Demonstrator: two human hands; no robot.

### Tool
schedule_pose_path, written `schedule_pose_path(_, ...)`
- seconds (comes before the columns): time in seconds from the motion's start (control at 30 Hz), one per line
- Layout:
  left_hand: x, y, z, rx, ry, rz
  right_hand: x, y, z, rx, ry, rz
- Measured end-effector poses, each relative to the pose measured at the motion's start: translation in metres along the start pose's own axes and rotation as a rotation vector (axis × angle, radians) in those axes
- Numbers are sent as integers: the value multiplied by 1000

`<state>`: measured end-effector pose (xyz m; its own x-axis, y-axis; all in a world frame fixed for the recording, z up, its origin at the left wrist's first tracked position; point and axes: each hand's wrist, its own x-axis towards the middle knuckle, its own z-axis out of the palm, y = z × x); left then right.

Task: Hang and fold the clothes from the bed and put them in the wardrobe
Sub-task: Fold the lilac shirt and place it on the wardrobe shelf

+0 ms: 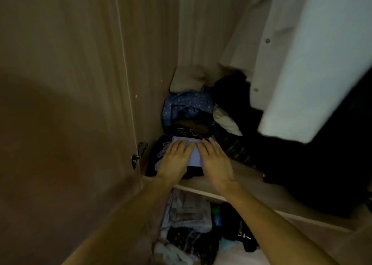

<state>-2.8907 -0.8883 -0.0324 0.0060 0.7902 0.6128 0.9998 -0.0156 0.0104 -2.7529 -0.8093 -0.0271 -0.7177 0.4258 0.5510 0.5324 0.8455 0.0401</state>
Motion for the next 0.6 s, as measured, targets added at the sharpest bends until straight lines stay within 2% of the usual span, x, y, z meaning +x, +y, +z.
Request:
schedule_pose_path(0.13,38,-36,19,74,23,-44,49,15,31,18,57,7)
schedule_pose_path(0.2,45,-55,44,90,-52,-138,65,21,61,46,57,36)
schedule_pose_path(0.27,32,-65,71,52,-178,-244,64,22,91,123,-92,62)
schedule_pose_path(0.33,0,-70,98,11,-380,-328,44,20,123,248,-361,103)
schedule_pose_path(0.37,-17,-69,109,12,-438,-322,34,18,133,352,-503,148)
schedule_pose_path(0.4,-29,-68,116,-8,-469,-305,27,15,141,454,-571,178)
schedule_pose_path(0.47,-38,-70,130,-129,-464,-368,20,13,154,536,-519,235)
schedule_pose_path(0.57,-32,-72,134,-140,-370,-362,18,14,151,500,-492,240)
schedule_pose_path(0.6,-30,-72,131,-134,-404,-356,18,14,146,489,-496,245)
